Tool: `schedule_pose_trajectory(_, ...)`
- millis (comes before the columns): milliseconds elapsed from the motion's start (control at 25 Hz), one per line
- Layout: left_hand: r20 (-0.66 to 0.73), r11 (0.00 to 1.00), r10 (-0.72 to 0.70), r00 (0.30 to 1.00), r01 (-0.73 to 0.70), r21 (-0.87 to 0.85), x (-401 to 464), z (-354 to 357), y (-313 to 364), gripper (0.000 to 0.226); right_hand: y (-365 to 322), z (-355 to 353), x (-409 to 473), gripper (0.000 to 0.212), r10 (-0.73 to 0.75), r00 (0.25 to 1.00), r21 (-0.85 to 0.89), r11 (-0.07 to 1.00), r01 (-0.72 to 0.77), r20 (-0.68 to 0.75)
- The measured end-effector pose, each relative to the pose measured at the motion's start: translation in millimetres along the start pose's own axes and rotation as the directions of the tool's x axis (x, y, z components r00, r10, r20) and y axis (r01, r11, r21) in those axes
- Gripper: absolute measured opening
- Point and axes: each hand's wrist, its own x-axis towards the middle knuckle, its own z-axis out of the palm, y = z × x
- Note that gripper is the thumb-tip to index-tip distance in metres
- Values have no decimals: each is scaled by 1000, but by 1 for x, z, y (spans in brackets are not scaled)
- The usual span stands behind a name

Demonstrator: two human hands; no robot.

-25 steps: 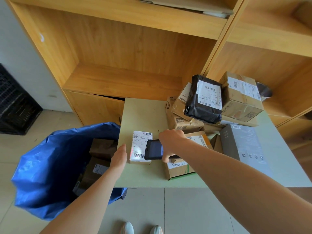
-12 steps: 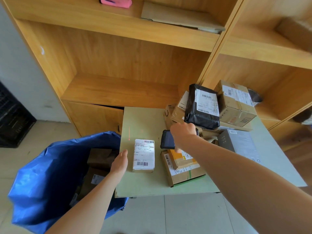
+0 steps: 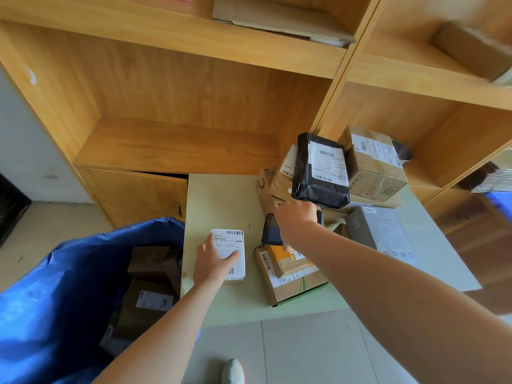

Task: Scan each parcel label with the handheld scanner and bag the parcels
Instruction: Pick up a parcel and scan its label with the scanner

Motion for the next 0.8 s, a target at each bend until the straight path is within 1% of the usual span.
schedule_pose_trajectory(40, -10, 1000, -15, 1000, 15, -5, 2, 0, 2, 84, 0, 2, 4, 37, -3, 1000, 41, 999, 3, 5)
schedule_pose_trajectory(80, -27, 999, -36, 999, 35, -13, 6, -1, 1, 80, 0, 5, 9, 45, -6, 1000, 121, 993, 3, 24)
schedule_pose_trajectory(120, -41, 998, -55, 998, 55, -15, 9, -4, -1, 76, -1, 10, 16, 54, -9, 997, 254, 967, -9, 71)
schedule_pose_trajectory(160, -55, 997, -72, 996, 71, -11, 12, -7, -4, 72, -4, 15, 24, 63, -24, 989, 425, 904, -40, 144)
schedule_pose_trajectory(200, -57, 996, -88, 995, 87, -11, 14, -10, -7, 69, -10, 22, 33, 68, -52, 973, 590, 802, -92, 223)
schedule_pose_trajectory(240, -47, 994, -104, 993, 103, -27, 17, -13, -11, 67, -18, 30, 40, 69, -79, 957, 725, 671, -157, 280)
schedule_pose_trajectory(280, -29, 991, -119, 992, 117, -63, 17, -15, -13, 65, -26, 39, 45, 66, -83, 948, 820, 529, -218, 306)
schedule_pose_trajectory(320, -9, 985, -136, 991, 134, -111, 17, -17, -14, 64, -35, 48, 50, 61, -66, 948, 879, 398, -261, 311)
schedule_pose_trajectory(360, 8, 976, -151, 988, 151, -156, 17, -18, -14, 63, -44, 58, 55, 56, -34, 949, 911, 292, -289, 312)
schedule_pose_trajectory(400, 22, 968, -163, 986, 165, -191, 18, -18, -16, 63, -53, 67, 59, 52, -2, 949, 927, 211, -309, 316)
schedule_pose_trajectory(480, 49, 960, -176, 983, 182, -214, 18, -19, -18, 69, -69, 84, 68, 47, 30, 941, 937, 83, -338, 337)
schedule_pose_trajectory(520, 55, 961, -177, 983, 184, -208, 19, -19, -18, 67, -75, 91, 72, 46, 34, 936, 935, 32, -352, 351)
schedule_pose_trajectory(600, 52, 967, -168, 984, 175, -185, 20, -16, -16, 51, -81, 100, 76, 47, 19, 925, 924, -52, -379, 381)
schedule_pose_trajectory(680, 38, 980, -125, 991, 129, -151, 22, -12, -8, 40, -80, 102, 77, 50, -3, 908, 894, -168, -414, 420)
schedule_pose_trajectory(720, 22, 984, -104, 994, 106, -146, 25, -12, -5, 38, -78, 99, 78, 52, -10, 902, 882, -208, -424, 431)
schedule_pose_trajectory(800, 0, 981, -82, 997, 81, -174, 28, -17, 3, 35, -72, 87, 81, 54, -7, 907, 884, -221, -412, 421)
